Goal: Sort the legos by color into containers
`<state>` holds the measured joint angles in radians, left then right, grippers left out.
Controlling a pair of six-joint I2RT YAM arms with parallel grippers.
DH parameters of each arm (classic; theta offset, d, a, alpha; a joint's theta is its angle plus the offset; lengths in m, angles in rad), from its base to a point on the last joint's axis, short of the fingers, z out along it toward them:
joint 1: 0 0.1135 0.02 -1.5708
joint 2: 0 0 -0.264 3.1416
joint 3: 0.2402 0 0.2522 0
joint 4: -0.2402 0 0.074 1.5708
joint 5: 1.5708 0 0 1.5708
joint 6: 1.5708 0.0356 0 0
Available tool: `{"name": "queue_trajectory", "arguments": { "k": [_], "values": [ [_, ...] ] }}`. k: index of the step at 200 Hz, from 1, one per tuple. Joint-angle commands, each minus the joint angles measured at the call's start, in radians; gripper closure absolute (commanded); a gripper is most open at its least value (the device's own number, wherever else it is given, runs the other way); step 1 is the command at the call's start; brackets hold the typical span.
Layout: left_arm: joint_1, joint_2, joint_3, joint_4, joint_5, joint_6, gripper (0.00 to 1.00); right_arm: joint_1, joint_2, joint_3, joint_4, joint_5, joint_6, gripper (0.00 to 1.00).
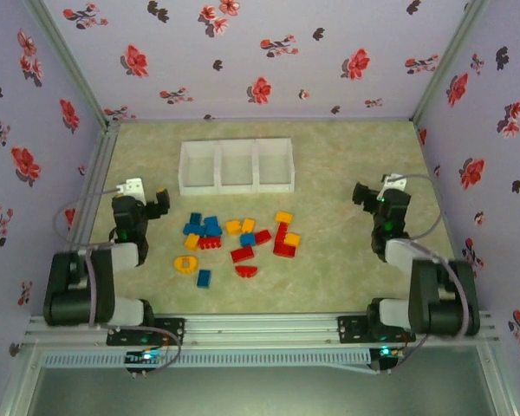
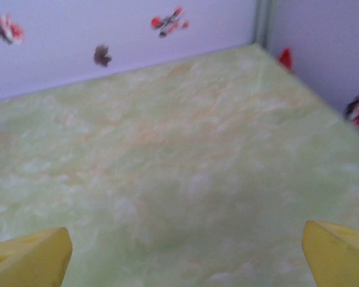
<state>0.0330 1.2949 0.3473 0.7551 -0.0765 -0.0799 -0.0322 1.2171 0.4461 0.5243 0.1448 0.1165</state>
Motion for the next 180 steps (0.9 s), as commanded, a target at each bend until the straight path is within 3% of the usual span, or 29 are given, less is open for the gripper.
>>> {"name": "queue_trajectory", "arguments": {
  "k": [1,21,48,76,106,139,180],
  "values": [
    [-0.007,-0.227,0.085,-0.269,-0.07,-0.075,0.0,0.004,-0.134,0.182,-0.393,0.126,0.038,0.01],
    [-0.011,-0.358,0.239,-0.54,-0.075,-0.187,0.0,0.017,-0.212,0.269,-0.515,0.12,0.131,0.01],
    [-0.073,-0.44,0.408,-0.7,-0.074,-0.191,0.0,0.101,-0.234,0.418,-0.706,0.067,0.176,0.01],
    [-0.151,-0.479,0.565,-0.884,-0.06,-0.233,0.0,0.252,-0.14,0.601,-0.922,-0.034,0.13,0.06],
    [-0.238,-0.426,0.733,-1.12,-0.022,-0.285,0.0,0.422,-0.009,0.749,-1.114,-0.006,0.207,0.09],
    [-0.372,-0.416,0.719,-1.188,-0.026,-0.335,0.0,0.594,0.132,0.756,-1.181,0.012,0.352,0.12],
    [-0.424,-0.362,0.692,-1.258,-0.031,-0.436,0.0,0.755,0.346,0.798,-1.284,0.128,0.518,0.16]
  ]
}}
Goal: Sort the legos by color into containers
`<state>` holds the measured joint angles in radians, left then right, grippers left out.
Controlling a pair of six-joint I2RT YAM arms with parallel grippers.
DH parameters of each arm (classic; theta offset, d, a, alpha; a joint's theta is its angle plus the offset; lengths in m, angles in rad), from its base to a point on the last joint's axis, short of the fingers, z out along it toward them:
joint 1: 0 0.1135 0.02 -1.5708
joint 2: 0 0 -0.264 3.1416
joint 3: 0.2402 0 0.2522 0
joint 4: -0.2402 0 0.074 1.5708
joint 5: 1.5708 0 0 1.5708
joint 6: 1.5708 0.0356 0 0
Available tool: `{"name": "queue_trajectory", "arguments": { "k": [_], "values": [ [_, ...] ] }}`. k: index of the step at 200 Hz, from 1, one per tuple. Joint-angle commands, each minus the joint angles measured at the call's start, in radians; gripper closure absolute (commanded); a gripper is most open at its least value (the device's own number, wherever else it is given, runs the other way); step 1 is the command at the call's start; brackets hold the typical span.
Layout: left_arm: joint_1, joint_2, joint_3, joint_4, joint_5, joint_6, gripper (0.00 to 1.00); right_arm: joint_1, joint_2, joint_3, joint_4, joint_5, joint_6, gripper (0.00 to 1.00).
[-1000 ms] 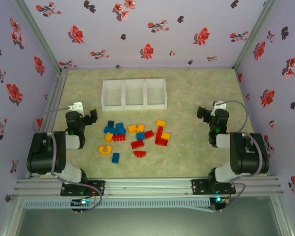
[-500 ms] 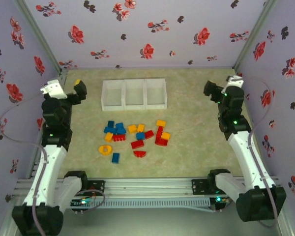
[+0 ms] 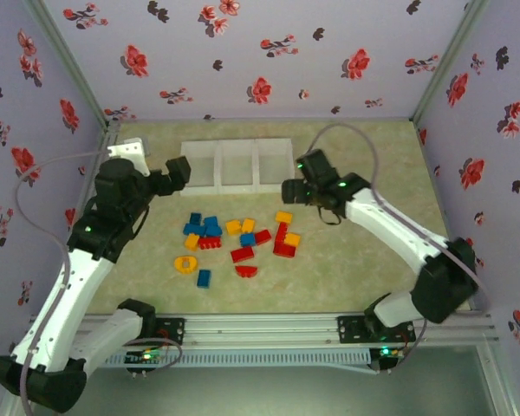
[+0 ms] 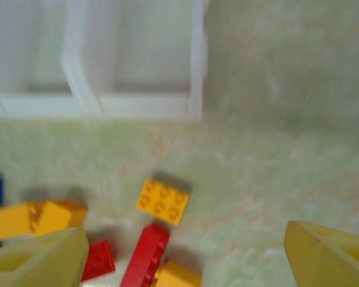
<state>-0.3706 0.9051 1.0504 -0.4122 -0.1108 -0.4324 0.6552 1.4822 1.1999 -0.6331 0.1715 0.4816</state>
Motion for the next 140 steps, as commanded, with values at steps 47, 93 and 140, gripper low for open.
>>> {"name": "queue_trajectory", "arguments": {
  "k": [47,93,140],
  "values": [
    [-0.092,0.037,-0.05,-0.04,-0.003,-0.103,0.0,0.118,0.187,0.012,-0.039,0.157,0.347,0.2],
    [-0.114,0.069,0.017,-0.124,-0.014,-0.065,0.0,0.118,0.311,0.059,0.003,0.12,0.376,0.22],
    [-0.129,0.071,0.029,-0.139,-0.041,-0.049,0.0,0.118,0.414,0.115,0.047,0.098,0.382,0.28]
  ]
}}
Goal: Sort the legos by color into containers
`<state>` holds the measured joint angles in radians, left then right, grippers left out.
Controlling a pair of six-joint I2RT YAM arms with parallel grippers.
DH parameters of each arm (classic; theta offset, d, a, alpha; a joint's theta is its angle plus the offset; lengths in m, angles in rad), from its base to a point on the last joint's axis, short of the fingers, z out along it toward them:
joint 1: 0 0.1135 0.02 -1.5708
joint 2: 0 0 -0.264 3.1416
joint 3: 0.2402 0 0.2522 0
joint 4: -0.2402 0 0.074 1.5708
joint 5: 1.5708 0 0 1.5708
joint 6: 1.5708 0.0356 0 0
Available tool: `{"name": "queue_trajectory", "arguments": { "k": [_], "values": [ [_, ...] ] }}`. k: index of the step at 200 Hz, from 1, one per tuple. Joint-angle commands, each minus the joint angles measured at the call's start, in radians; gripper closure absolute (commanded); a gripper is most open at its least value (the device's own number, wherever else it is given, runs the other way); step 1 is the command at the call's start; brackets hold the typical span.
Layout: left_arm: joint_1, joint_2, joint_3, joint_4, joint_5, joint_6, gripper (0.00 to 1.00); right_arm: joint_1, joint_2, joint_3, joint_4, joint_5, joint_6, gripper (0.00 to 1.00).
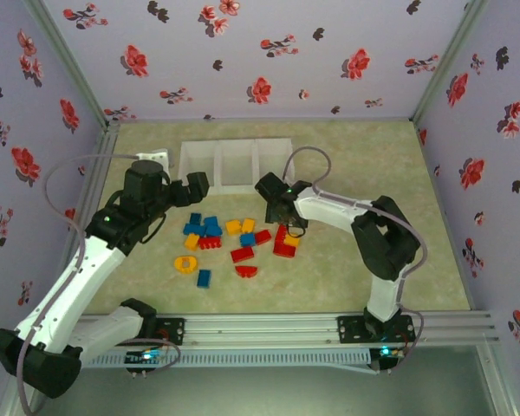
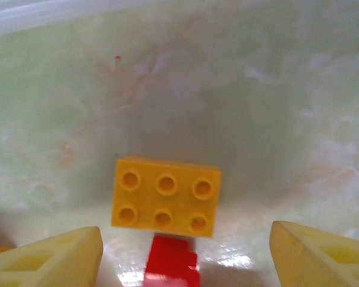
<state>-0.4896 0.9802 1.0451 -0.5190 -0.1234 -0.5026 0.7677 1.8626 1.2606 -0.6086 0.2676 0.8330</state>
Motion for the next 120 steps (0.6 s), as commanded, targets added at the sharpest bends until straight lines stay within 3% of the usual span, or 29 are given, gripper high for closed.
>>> {"name": "queue_trajectory", "arguments": {
  "k": [1,120],
  "values": [
    [-0.009,-0.003,0.034,-0.032,-0.028,0.021,0.0,0.005,0.035,0.056,0.022,0.004,0.031,0.28],
    [-0.037,0.004,0.064,-0.057,-0.03,0.032,0.0,-0.032,0.088,0.045,0.046,-0.025,0.008,0.39]
  ]
}}
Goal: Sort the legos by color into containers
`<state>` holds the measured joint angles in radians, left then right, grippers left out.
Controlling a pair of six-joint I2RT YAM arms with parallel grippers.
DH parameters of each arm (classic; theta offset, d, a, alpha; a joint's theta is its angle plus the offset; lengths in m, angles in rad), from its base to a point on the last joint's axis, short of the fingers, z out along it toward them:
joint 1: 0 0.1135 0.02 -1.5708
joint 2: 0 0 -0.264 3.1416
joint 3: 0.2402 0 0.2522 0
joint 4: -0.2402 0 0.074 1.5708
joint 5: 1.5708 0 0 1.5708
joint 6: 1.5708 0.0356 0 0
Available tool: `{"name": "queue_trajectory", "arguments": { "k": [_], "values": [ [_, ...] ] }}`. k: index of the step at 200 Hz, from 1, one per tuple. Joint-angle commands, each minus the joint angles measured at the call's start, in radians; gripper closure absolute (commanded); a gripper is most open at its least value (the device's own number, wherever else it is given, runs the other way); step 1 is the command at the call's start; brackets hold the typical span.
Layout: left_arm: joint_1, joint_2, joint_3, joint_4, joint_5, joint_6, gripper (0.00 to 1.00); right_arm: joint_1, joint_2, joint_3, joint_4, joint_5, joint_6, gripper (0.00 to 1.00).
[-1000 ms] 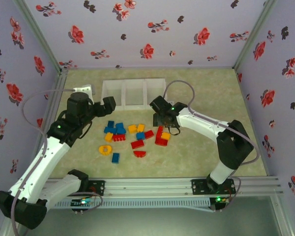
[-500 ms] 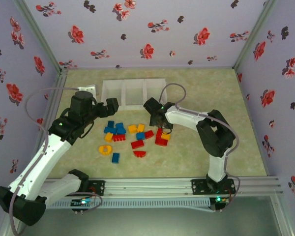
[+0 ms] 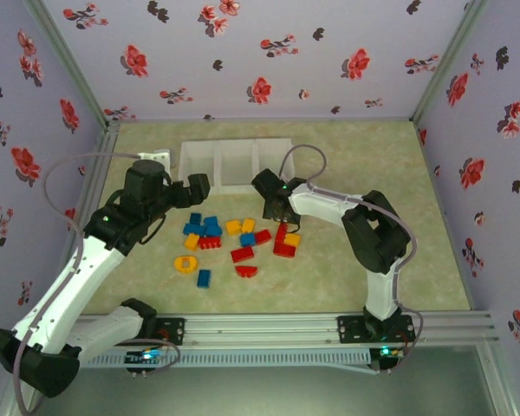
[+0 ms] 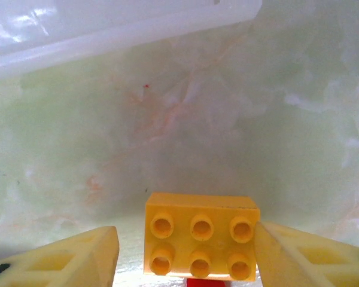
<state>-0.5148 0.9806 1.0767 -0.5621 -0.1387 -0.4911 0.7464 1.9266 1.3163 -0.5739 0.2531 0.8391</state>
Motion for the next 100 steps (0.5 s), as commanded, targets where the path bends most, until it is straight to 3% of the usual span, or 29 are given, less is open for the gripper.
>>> {"name": "queue_trajectory", "arguments": {
  "k": [1,100],
  "values": [
    [-0.012,0.003,0.032,-0.014,-0.015,0.02,0.0,-0.011,0.024,-0.011,0.012,-0.011,0.002,0.39],
    [-0.03,0.026,0.056,-0.025,-0.019,0.03,0.0,-0.021,0.054,-0.027,0.012,-0.046,-0.021,0.35]
  ]
}}
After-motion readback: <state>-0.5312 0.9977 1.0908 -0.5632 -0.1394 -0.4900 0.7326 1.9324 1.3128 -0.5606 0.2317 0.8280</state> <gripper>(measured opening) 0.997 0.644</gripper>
